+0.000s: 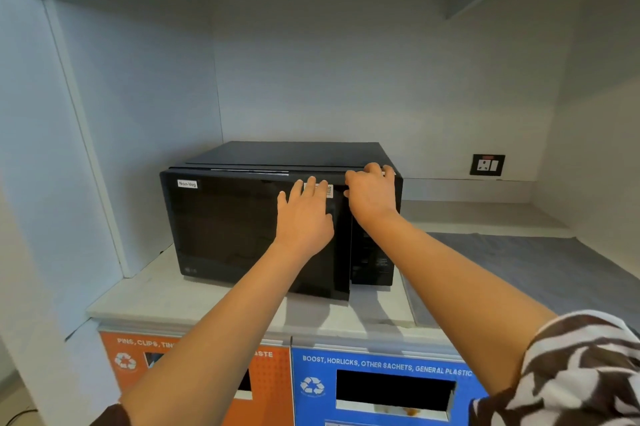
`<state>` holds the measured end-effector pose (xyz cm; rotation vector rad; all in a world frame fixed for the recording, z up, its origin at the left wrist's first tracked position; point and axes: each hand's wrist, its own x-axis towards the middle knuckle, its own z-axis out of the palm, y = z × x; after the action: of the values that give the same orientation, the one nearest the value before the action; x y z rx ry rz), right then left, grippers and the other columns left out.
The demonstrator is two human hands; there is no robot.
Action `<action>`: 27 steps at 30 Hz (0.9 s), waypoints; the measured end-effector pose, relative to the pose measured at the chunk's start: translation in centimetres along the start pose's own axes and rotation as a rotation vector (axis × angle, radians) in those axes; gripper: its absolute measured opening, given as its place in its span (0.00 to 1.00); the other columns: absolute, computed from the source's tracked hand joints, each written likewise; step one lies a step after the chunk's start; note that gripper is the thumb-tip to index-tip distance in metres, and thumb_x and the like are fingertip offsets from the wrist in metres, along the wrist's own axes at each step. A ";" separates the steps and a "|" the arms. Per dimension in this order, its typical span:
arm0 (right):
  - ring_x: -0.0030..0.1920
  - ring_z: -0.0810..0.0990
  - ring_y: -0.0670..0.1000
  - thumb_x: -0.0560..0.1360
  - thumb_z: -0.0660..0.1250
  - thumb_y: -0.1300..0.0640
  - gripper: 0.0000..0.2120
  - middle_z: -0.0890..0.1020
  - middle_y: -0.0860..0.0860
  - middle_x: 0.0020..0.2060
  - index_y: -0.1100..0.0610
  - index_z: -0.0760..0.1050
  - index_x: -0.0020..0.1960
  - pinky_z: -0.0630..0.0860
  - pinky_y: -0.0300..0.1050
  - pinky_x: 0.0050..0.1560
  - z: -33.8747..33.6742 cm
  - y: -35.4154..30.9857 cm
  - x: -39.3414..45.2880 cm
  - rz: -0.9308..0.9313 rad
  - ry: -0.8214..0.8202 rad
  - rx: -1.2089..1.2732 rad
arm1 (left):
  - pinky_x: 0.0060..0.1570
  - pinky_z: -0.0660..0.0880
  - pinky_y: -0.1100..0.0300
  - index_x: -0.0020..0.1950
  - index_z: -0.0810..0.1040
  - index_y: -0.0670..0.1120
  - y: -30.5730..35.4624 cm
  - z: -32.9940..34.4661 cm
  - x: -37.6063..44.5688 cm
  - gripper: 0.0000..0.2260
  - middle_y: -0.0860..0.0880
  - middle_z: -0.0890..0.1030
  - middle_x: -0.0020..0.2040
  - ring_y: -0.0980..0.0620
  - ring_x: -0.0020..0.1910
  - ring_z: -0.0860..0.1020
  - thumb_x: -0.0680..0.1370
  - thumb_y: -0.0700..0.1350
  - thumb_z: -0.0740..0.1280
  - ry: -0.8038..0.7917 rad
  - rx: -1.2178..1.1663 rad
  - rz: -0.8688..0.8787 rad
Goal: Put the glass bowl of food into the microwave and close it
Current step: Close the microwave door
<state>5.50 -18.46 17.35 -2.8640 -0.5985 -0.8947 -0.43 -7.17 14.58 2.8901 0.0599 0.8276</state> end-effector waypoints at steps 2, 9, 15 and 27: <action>0.68 0.66 0.59 0.76 0.61 0.59 0.12 0.82 0.57 0.53 0.60 0.72 0.59 0.55 0.59 0.70 0.3 0.1 0.5 0.005 -0.005 -0.006 | 0.72 0.53 0.42 0.76 0.54 0.47 -0.6 0.1 0.1 0.29 0.46 0.57 0.77 0.44 0.76 0.53 0.77 0.48 0.62 0.012 -0.024 -0.010; 0.72 0.60 0.59 0.76 0.61 0.61 0.11 0.83 0.59 0.49 0.60 0.74 0.57 0.50 0.59 0.72 2.2 0.7 2.3 0.044 0.010 0.031 | 0.72 0.53 0.43 0.75 0.56 0.48 -2.6 0.5 0.3 0.28 0.47 0.59 0.76 0.45 0.76 0.54 0.77 0.47 0.63 0.061 -0.082 -0.044; 0.73 0.60 0.58 0.76 0.61 0.58 0.10 0.83 0.59 0.49 0.60 0.75 0.55 0.50 0.58 0.73 3.2 1.4 3.1 0.043 0.032 0.074 | 0.72 0.53 0.44 0.75 0.57 0.48 -3.7 1.1 0.7 0.28 0.47 0.60 0.76 0.45 0.76 0.55 0.77 0.47 0.63 0.067 -0.113 -0.064; 0.71 0.65 0.59 0.77 0.59 0.59 0.13 0.82 0.59 0.54 0.60 0.73 0.60 0.53 0.59 0.71 3.7 1.6 4.1 0.049 0.012 0.057 | 0.72 0.53 0.43 0.74 0.58 0.47 -3.8 2.4 1.5 0.28 0.47 0.63 0.75 0.44 0.75 0.55 0.77 0.46 0.64 0.073 -0.121 -0.042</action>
<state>11.14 -17.83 16.64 -2.8077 -0.5416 -0.8730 2.10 -3.57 12.84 2.7362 0.0743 0.8973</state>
